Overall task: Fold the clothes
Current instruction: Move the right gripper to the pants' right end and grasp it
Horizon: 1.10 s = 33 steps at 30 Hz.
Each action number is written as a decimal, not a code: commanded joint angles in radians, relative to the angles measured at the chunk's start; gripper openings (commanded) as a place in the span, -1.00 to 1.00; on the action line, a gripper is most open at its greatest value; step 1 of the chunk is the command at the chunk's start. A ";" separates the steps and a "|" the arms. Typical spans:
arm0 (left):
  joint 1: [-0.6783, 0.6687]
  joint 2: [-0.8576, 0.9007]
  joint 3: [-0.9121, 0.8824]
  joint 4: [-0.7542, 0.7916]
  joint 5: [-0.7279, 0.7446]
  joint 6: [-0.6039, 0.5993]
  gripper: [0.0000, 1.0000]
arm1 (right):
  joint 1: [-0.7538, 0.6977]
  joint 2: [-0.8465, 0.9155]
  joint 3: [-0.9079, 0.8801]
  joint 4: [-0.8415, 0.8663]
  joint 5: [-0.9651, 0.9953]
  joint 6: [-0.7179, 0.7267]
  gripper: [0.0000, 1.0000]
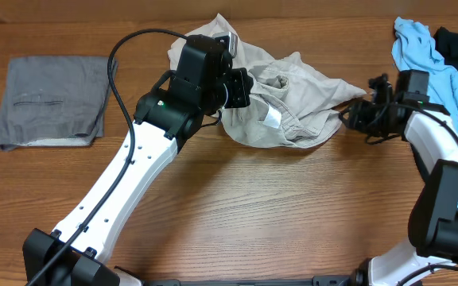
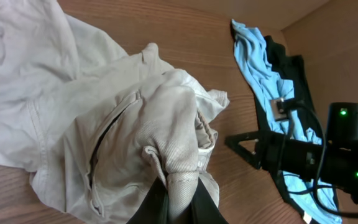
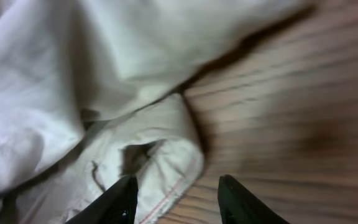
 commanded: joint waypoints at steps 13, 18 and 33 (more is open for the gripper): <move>0.020 -0.033 0.041 0.025 -0.006 -0.006 -0.92 | 0.059 0.016 -0.072 0.153 0.119 -0.089 0.23; 0.035 -0.033 0.047 0.028 -0.005 -0.006 -0.92 | 0.061 0.051 -0.072 0.170 0.117 -0.089 0.23; 0.052 -0.040 0.056 0.013 0.021 -0.006 -0.91 | 0.061 0.109 -0.072 0.261 0.023 -0.081 -0.06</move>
